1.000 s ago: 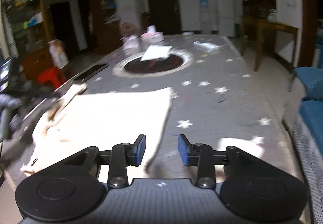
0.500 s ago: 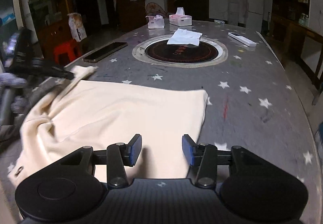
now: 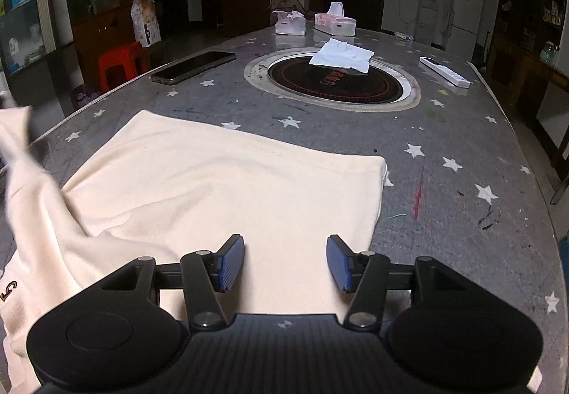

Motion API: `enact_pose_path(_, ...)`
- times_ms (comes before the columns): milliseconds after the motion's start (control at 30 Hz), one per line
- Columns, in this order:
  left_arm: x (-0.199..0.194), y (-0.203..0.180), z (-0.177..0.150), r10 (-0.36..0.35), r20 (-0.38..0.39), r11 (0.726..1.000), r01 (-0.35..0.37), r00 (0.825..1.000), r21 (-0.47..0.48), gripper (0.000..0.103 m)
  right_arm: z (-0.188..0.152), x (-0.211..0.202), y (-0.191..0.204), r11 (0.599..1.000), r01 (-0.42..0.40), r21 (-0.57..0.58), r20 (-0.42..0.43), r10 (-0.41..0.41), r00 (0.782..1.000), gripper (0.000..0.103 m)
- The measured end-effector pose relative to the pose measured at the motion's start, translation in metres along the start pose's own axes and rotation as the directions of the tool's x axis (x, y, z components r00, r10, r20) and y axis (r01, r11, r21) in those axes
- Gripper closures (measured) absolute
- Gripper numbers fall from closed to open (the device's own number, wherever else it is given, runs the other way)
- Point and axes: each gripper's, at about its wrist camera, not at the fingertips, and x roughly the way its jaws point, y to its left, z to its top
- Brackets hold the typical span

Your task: Fold clothes

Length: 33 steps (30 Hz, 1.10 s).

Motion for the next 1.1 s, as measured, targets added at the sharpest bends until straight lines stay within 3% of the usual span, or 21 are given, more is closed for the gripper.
enact_pose_path(133, 0.007, 0.016, -0.020, 0.088, -0.094, 0.996, -0.086, 0.992, 0.023, 0.097, -0.004, -0.004, 0.002, 1.000, -0.013, 0.000, 0.001, 0.013, 1.000, 0.049)
enact_pose_path(233, 0.022, 0.018, -0.030, 0.105, -0.175, 0.994, -0.100, 0.979, 0.035, 0.092, -0.005, -0.006, 0.003, 1.000, -0.012, 0.001, 0.003, 0.012, 1.000, 0.048)
enact_pose_path(300, 0.022, 0.013, -0.029, 0.114, -0.175, 0.993, -0.109, 0.978, 0.035, 0.081, -0.004, -0.007, 0.002, 1.000, -0.007, 0.008, 0.004, 0.007, 1.000, 0.048)
enact_pose_path(333, 0.020, 0.010, -0.026, 0.119, -0.159, 0.993, -0.114, 0.980, 0.039, 0.071, -0.003, -0.007, 0.000, 1.000, -0.003, 0.015, 0.006, 0.003, 1.000, 0.048)
enact_pose_path(433, 0.015, 0.000, -0.015, 0.111, -0.111, 0.993, -0.106, 0.988, 0.053, 0.068, 0.000, -0.007, -0.005, 0.999, 0.008, 0.034, 0.010, -0.008, 1.000, 0.048)
enact_pose_path(600, 0.026, -0.042, -0.004, -0.053, -0.101, 0.992, 0.064, 0.993, 0.110, 0.068, 0.004, -0.006, -0.014, 0.998, 0.026, 0.065, 0.017, -0.027, 0.999, 0.052)
enact_pose_path(700, 0.043, -0.078, -0.003, -0.160, -0.126, 0.972, 0.178, 0.979, 0.153, 0.068, 0.008, -0.001, -0.020, 0.996, 0.033, 0.087, 0.018, -0.035, 0.999, 0.056)
enact_pose_path(800, 0.068, -0.113, -0.004, -0.223, -0.172, 0.947, 0.255, 0.960, 0.194, 0.068, 0.012, 0.002, -0.027, 0.993, 0.044, 0.109, 0.020, -0.046, 0.999, 0.060)
enact_pose_path(967, 0.106, -0.155, -0.005, -0.236, -0.231, 0.917, 0.295, 0.944, 0.269, 0.068, 0.018, 0.009, -0.042, 0.987, 0.071, 0.144, 0.012, -0.073, 0.997, 0.067)
enact_pose_path(1067, 0.116, -0.168, -0.008, -0.253, -0.257, 0.896, 0.326, 0.933, 0.301, 0.069, 0.020, 0.017, -0.051, 0.985, 0.071, 0.158, -0.005, -0.071, 0.997, 0.076)
enact_pose_path(1100, 0.119, -0.170, -0.008, -0.261, -0.255, 0.890, 0.335, 0.931, 0.311, 0.075, 0.020, 0.020, -0.052, 0.985, 0.069, 0.155, -0.009, -0.068, 0.998, 0.084)
